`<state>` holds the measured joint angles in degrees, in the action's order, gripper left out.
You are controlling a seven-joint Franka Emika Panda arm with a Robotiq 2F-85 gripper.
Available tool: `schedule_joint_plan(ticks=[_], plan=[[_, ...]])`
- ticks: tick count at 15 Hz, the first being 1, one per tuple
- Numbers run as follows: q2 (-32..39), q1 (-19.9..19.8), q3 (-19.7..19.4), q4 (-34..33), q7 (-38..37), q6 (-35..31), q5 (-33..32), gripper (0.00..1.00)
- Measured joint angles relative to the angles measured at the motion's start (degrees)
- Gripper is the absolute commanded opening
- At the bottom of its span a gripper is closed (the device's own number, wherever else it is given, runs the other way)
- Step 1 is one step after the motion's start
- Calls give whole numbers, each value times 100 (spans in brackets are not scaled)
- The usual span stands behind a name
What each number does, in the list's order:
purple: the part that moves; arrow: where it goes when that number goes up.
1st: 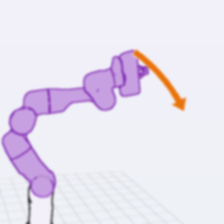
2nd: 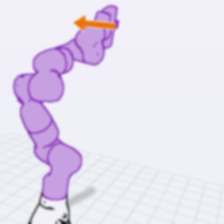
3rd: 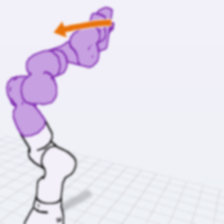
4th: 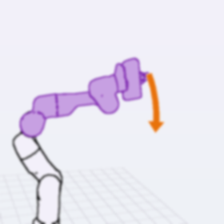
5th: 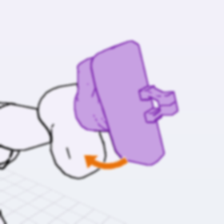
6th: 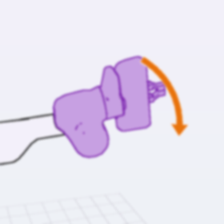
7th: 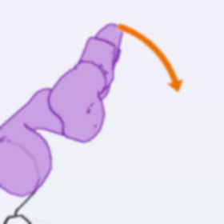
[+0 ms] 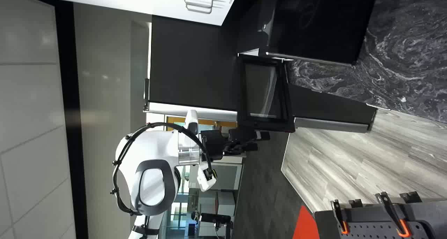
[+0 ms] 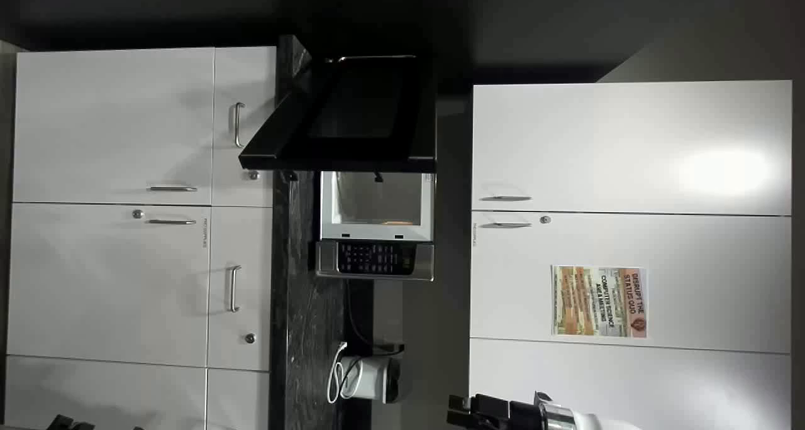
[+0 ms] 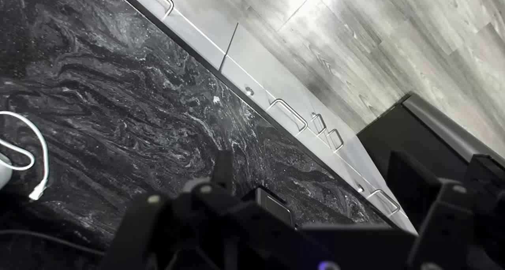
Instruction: Close the door of the microwave
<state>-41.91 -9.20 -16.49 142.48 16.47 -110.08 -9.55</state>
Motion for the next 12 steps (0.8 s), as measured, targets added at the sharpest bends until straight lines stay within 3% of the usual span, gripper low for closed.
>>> schedule_joint_plan(ticks=[12], plan=[[-13,53,76,80,0,-99,53,100]])
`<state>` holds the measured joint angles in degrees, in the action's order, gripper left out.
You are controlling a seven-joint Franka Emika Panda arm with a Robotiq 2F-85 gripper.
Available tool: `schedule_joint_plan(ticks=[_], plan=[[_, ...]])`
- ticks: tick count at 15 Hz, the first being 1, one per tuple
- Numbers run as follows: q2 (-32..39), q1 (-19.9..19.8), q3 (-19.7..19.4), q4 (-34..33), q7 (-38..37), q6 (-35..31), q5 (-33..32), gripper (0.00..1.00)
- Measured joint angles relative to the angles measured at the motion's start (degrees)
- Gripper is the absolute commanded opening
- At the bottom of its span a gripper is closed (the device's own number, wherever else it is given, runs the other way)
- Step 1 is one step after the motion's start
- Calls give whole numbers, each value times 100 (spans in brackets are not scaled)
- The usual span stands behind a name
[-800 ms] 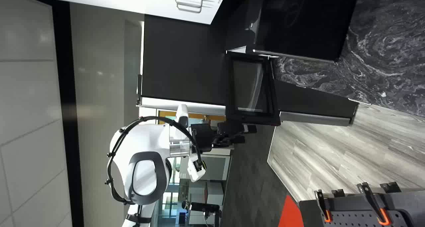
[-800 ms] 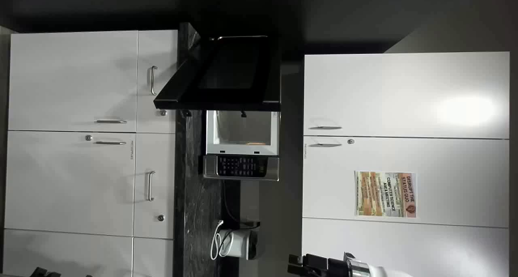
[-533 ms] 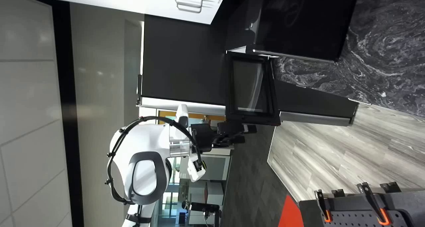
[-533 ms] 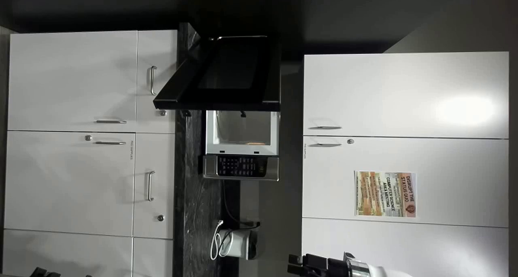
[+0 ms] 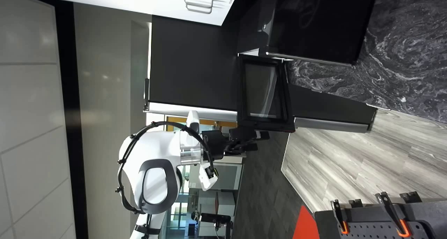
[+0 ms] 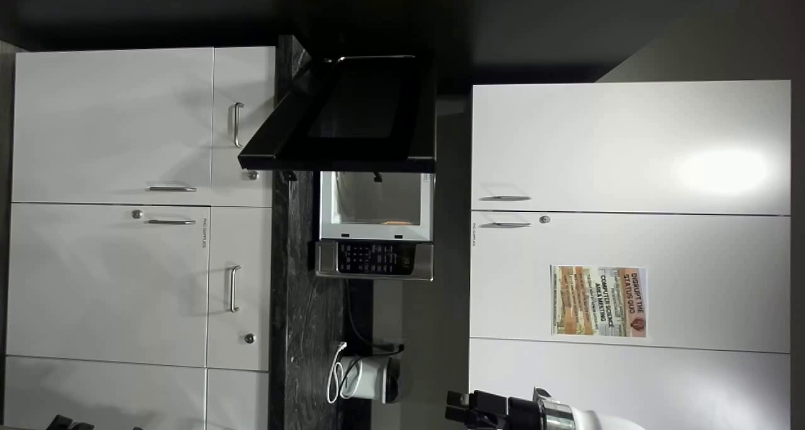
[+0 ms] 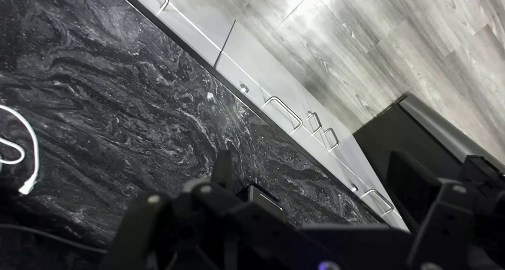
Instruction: Close the door of the microwave
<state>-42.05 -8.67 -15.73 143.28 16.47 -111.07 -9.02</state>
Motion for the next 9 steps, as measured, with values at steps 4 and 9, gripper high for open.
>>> schedule_joint_plan(ticks=[4,9], plan=[[-99,243,165,326,0,-397,181,100],[-220,641,514,727,3,-528,193,100]])
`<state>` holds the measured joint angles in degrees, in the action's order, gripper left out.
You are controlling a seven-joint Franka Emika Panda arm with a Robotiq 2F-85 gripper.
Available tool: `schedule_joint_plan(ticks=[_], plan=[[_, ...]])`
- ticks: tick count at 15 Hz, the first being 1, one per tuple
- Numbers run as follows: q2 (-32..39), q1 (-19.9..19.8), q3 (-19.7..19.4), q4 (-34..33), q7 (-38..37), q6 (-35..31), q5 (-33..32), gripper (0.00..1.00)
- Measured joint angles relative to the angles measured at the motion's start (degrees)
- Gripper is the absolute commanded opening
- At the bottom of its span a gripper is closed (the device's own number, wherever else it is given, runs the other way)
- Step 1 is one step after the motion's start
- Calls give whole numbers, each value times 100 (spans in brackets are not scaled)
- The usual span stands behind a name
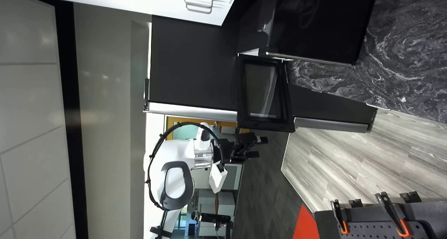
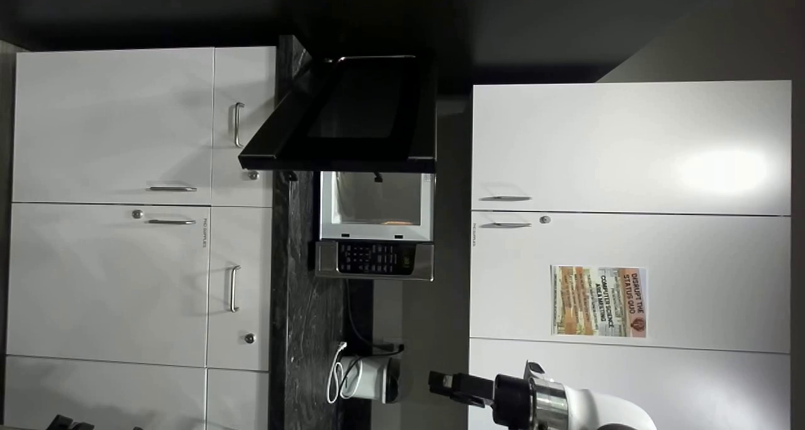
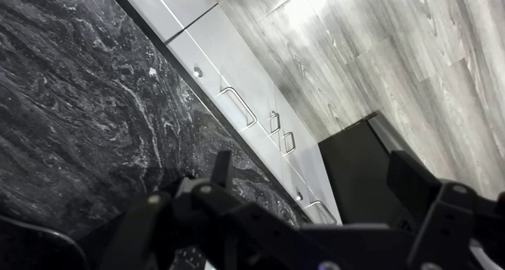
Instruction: Close the door of the microwave
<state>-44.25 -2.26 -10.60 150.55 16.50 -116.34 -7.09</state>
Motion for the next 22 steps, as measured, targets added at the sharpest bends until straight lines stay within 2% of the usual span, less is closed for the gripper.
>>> schedule_joint_plan(ticks=[7,13,22], plan=[[96,813,737,256,-5,-508,91,100],[360,1523,1084,234,4,-866,431,100],[372,1543,1102,237,-16,-865,434,100]])
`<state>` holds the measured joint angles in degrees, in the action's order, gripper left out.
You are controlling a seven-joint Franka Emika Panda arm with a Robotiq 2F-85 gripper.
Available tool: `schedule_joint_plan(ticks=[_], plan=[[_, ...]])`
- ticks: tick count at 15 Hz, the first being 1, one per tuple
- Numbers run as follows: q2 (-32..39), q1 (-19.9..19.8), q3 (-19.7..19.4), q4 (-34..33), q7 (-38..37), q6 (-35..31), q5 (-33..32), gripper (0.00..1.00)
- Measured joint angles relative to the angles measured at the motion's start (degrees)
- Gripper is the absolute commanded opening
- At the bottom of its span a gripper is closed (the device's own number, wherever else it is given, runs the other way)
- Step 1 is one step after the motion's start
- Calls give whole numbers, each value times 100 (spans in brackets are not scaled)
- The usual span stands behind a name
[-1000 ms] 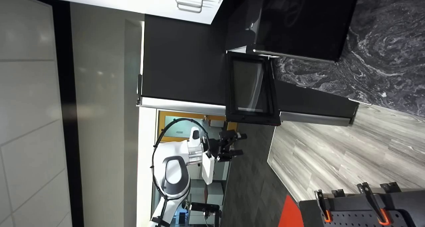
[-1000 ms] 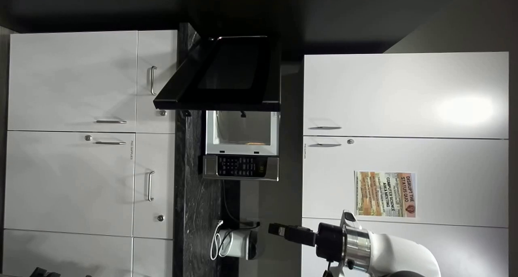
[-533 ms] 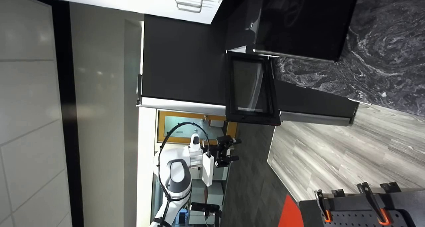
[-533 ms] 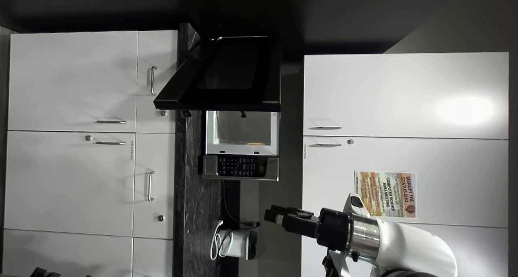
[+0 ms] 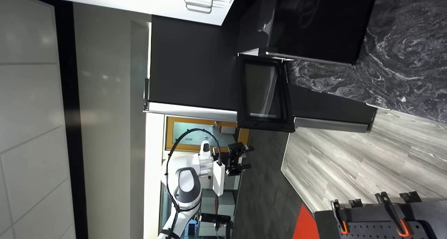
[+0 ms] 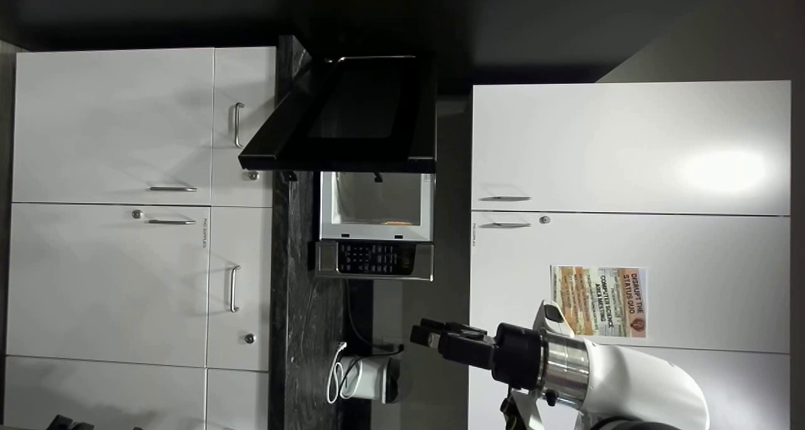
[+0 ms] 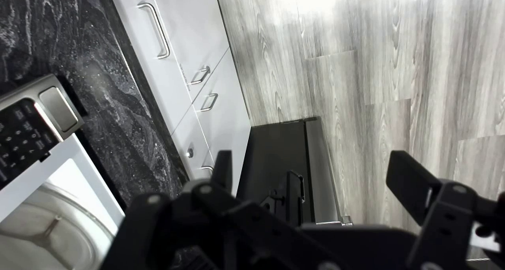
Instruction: Close the door of the microwave
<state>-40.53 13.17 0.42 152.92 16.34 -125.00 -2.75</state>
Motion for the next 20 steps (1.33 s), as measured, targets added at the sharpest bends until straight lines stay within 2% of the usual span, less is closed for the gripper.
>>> schedule_joint_plan(ticks=[3,10,13,20], plan=[[135,9,263,-35,-115,-75,-28,100],[1185,159,1309,-431,-221,-549,-480,100],[1745,155,1598,-786,-330,-554,-1105,100],[3223,155,2087,-1907,-822,-347,-3035,100]])
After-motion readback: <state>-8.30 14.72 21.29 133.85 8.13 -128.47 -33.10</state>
